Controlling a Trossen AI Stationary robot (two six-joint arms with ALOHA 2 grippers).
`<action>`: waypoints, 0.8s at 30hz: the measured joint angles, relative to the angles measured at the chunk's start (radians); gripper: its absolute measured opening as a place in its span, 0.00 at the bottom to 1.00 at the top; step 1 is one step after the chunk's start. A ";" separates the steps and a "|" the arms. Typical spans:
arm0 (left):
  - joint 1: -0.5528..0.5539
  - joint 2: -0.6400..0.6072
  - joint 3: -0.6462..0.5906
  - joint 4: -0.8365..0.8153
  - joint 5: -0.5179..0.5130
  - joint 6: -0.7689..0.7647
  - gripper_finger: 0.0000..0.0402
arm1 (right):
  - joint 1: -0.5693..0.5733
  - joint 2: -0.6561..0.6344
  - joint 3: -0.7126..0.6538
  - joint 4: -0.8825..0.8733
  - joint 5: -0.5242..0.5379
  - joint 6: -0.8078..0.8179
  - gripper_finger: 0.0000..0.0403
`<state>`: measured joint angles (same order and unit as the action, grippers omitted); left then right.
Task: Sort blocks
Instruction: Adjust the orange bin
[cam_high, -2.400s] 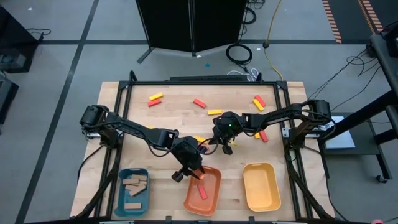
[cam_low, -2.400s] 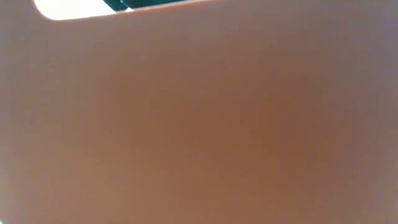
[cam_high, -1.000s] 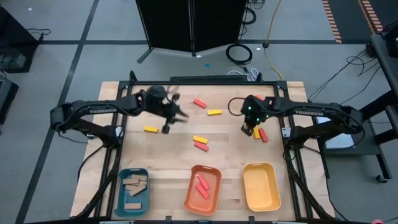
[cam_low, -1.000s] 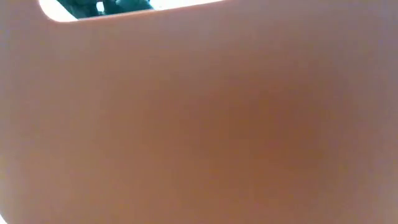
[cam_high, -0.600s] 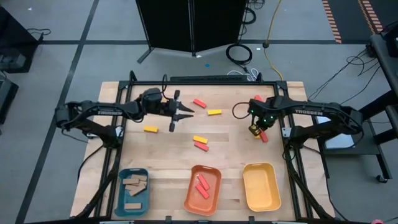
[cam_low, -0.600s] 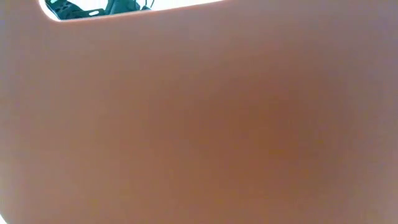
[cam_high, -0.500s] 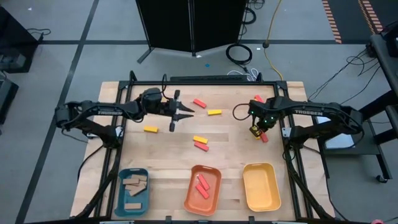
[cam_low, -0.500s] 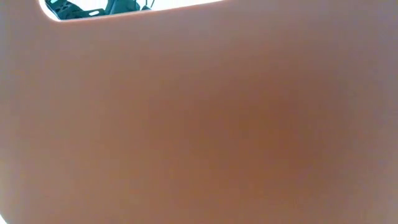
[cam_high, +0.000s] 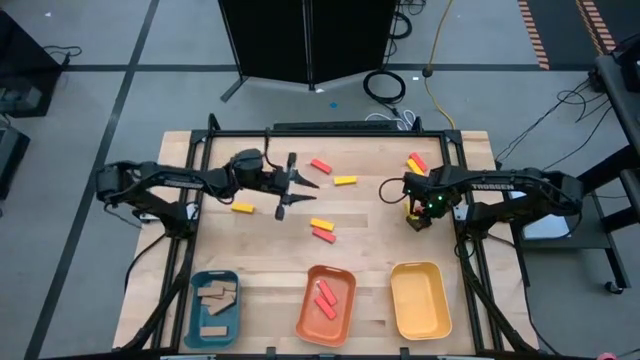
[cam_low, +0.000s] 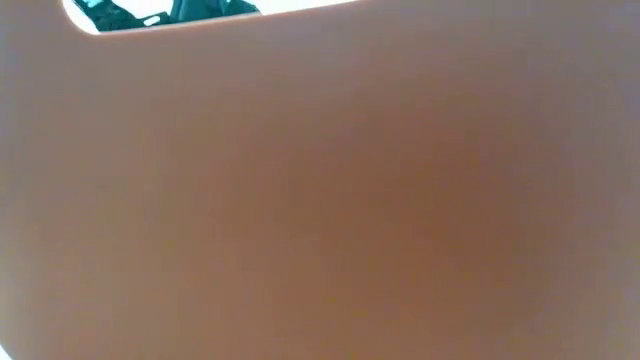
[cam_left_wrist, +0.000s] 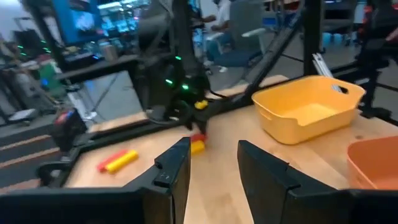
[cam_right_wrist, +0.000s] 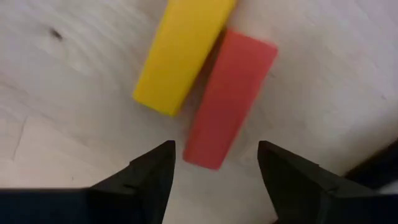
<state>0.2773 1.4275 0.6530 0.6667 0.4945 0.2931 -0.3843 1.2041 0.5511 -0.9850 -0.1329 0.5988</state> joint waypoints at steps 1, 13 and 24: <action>-0.014 0.029 0.003 0.018 -0.001 0.000 0.32 | 0.000 0.000 -0.005 0.016 0.000 0.002 0.56; -0.185 0.365 0.094 0.133 -0.103 -0.054 0.32 | 0.001 0.000 -0.063 0.101 0.057 0.003 0.53; -0.277 0.414 0.094 0.013 -0.107 -0.187 0.32 | 0.001 -0.002 -0.083 0.132 0.058 0.002 0.53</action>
<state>-0.0001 1.8420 0.7475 0.6802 0.3874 0.1057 -0.3832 1.2022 0.4682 -0.8535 -0.0753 0.6006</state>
